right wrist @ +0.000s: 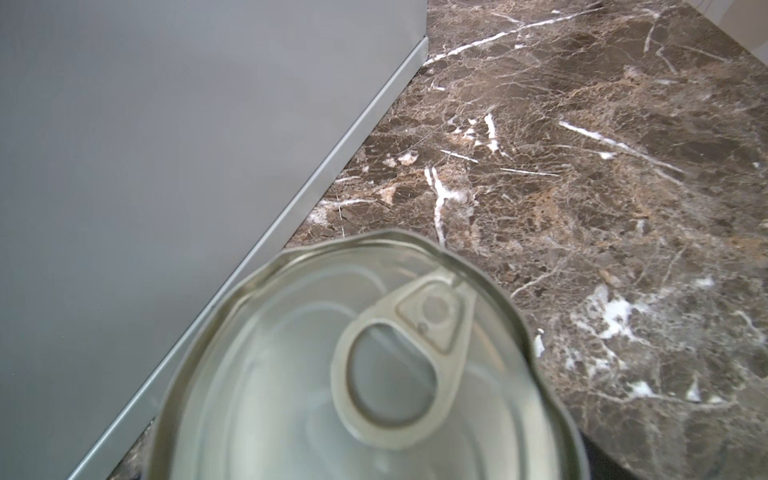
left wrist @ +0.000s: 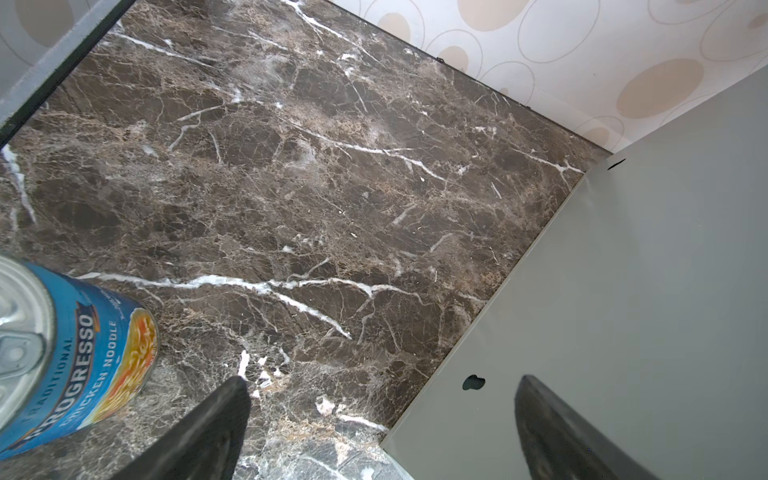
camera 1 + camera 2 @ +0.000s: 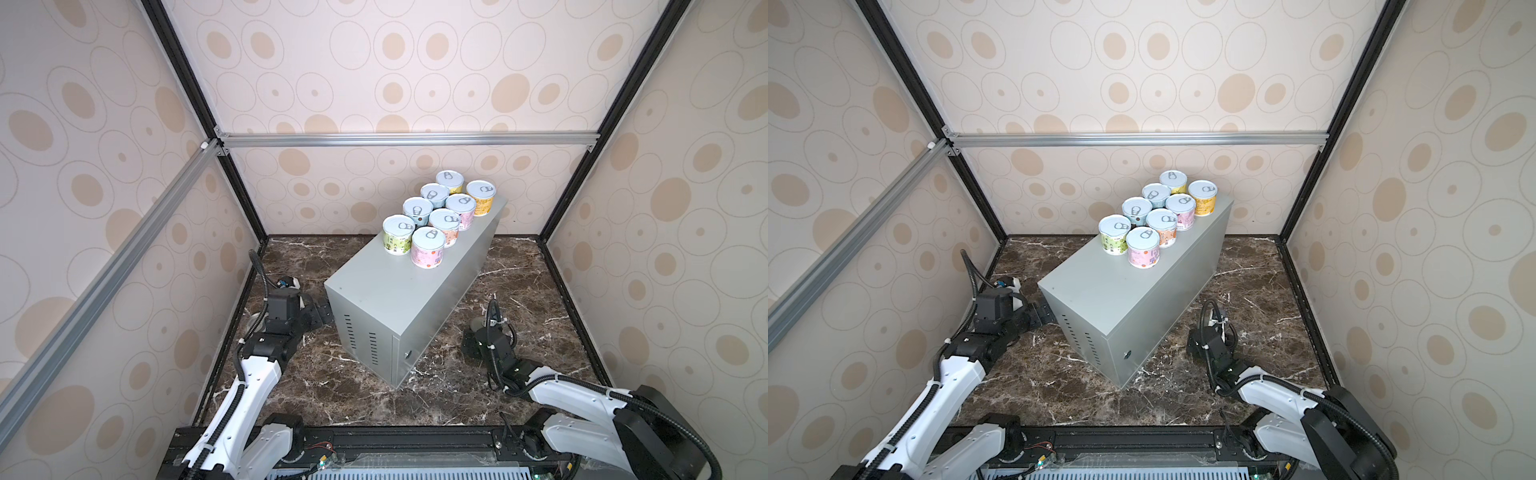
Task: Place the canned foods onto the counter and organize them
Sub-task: 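Carry the can with the right gripper along the box side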
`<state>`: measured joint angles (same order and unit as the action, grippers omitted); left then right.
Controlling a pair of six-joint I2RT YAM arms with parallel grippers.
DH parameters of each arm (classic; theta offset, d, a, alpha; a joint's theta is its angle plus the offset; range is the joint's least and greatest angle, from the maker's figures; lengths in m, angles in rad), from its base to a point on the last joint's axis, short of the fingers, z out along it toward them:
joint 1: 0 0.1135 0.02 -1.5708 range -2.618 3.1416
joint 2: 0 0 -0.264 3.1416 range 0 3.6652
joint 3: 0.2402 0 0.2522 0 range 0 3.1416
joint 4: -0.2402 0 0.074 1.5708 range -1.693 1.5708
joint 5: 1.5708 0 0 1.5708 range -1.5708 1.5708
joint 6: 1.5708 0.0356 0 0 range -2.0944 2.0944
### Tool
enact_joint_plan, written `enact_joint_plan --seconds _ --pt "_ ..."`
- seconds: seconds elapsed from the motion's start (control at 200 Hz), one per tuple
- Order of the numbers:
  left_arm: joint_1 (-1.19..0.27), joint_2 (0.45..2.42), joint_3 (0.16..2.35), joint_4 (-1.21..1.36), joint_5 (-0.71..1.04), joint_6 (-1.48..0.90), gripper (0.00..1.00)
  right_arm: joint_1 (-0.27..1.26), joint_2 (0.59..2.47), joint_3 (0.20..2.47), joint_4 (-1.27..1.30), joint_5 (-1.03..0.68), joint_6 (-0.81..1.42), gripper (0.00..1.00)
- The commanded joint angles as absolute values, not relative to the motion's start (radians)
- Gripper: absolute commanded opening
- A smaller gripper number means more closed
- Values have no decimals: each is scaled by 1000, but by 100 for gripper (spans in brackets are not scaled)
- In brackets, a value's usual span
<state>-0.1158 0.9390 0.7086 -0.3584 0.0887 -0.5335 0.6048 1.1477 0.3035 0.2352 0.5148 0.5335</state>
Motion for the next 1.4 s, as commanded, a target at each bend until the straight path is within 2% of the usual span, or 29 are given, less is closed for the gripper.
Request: enact_joint_plan --seconds 0.0,0.175,0.375,0.95,1.175,1.39 --pt "-117 947 706 -307 135 -537 99 611 1171 293 296 549 536 85" --pt "-115 946 705 -305 135 -535 99 612 1151 293 278 552 535 67" --pt "-115 931 700 -305 114 -532 100 611 1071 332 148 559 521 58" --pt "-115 841 721 -326 105 -521 99 612 745 554 -398 449 438 54" --pt "-115 815 793 -408 96 -511 99 612 716 732 -594 373 366 54" --pt "-115 808 886 -492 82 -492 99 611 768 925 -716 264 275 53"
